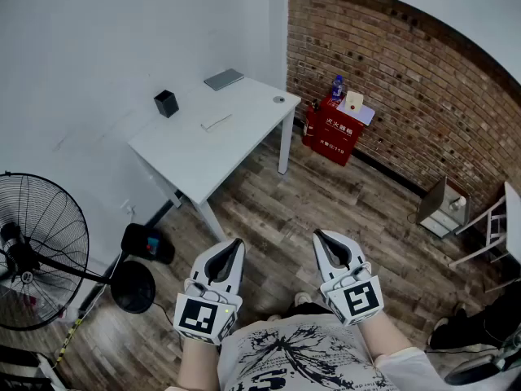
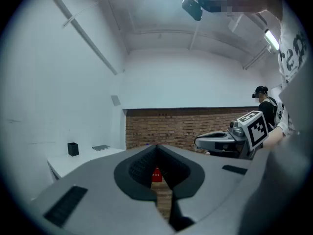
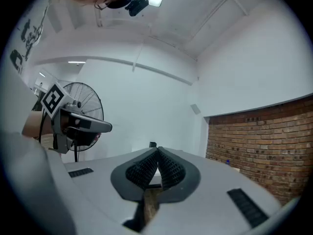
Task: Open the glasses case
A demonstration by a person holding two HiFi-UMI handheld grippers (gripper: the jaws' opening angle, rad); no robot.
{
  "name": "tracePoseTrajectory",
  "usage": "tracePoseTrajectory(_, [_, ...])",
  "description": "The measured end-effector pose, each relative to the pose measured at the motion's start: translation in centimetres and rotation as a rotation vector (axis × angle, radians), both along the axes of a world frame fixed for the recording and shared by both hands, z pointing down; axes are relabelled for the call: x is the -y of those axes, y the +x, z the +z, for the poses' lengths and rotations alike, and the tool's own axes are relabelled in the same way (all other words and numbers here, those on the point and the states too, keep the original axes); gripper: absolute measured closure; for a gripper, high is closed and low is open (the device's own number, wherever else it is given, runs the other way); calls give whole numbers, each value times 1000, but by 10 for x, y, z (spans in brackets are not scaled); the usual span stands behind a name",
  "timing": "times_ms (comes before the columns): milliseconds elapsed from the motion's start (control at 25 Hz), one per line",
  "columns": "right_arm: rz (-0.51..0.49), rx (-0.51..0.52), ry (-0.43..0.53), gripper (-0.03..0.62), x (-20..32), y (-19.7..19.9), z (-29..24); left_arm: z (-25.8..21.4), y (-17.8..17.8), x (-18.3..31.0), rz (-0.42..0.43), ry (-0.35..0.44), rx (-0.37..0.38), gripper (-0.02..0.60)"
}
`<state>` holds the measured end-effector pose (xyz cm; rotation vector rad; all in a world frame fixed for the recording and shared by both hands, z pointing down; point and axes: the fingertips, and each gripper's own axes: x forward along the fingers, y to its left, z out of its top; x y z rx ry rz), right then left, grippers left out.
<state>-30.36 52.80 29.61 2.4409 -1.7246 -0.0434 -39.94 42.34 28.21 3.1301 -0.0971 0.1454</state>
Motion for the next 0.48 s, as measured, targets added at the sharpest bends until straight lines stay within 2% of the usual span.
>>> tracePoseTrajectory(480, [31,6,15,582,12,7,5,7,4,13,5,0,-3,568])
